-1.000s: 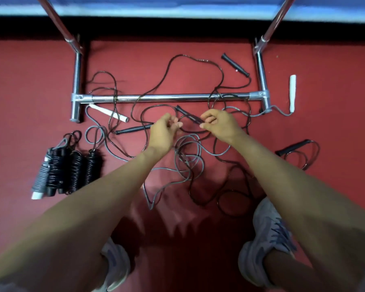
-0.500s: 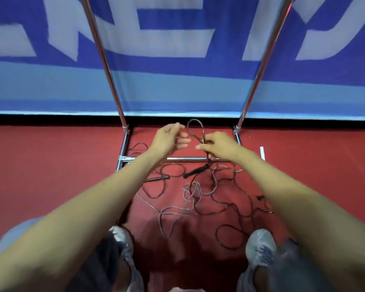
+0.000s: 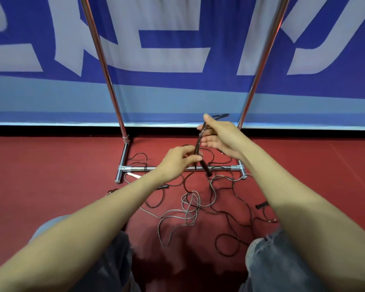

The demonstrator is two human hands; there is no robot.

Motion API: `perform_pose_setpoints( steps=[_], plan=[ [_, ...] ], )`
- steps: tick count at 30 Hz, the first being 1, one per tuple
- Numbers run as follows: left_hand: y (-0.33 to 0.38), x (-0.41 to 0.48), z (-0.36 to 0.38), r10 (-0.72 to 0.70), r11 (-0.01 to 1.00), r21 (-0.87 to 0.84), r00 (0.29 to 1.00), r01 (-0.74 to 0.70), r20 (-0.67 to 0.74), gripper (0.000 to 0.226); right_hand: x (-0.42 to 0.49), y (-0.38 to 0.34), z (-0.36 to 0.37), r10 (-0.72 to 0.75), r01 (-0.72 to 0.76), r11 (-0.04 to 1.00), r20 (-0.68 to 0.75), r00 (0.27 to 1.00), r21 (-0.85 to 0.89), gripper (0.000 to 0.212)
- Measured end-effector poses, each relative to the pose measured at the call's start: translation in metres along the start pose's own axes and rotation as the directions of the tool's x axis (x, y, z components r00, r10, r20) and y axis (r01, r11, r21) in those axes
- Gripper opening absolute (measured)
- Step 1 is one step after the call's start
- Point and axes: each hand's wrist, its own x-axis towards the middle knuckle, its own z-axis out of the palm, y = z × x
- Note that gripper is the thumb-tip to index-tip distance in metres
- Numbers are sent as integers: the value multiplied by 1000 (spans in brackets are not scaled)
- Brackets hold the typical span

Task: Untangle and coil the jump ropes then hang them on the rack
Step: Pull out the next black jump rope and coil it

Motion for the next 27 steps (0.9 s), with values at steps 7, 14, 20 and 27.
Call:
perform_pose_setpoints(
  steps=[7,14,20,27],
  plan=[
    [17,19,-28,-110,928,-359,994,99,-12,11,8,18,-15,169,81,845,408,897,-528,40],
    [6,22,-36,-300,816,-548,946,187,-124,4,14,43,-14,-117,176,554,132,984,-814,11],
    [-1,16,-35,-469,582,-772,881,254,-63,11,6,63,-17,175,-78,728,74,982,-681,48],
    [15,20,-31,-497,344,-928,866,142,-52,12,3,77,-4,122,-103,900,17,992,-423,11]
  ],
)
